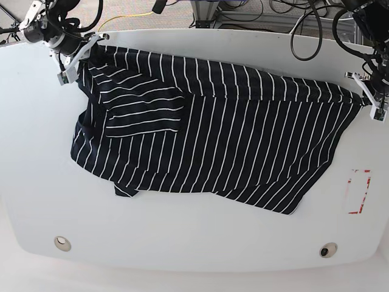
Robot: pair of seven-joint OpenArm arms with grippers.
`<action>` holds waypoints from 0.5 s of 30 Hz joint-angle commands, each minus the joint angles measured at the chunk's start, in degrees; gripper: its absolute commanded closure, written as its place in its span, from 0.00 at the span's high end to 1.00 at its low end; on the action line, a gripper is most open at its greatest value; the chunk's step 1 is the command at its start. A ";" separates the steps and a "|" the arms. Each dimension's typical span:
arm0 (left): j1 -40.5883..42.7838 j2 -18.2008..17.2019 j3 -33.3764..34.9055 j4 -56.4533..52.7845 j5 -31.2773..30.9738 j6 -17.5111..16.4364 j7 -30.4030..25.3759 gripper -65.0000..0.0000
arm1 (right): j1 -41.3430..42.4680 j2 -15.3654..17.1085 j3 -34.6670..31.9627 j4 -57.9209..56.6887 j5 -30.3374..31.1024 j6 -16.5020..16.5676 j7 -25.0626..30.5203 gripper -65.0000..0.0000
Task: Fold the T-shirt properly
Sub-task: 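Lay the shirt flat, pulling both grippers apart along its edge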
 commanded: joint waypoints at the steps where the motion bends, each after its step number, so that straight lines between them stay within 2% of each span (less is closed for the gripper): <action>1: -0.44 -2.46 -0.65 -0.55 0.01 0.38 -0.71 0.00 | -2.27 0.82 1.10 1.07 3.83 0.06 1.23 0.00; 9: -0.44 -2.72 -0.47 -2.75 0.01 0.38 -0.71 0.00 | -7.89 0.56 3.30 0.98 9.46 0.06 1.50 0.00; 15: -0.61 -2.64 0.58 -2.84 0.01 0.38 -0.71 0.00 | -8.07 0.47 2.86 0.81 7.70 0.06 1.50 0.00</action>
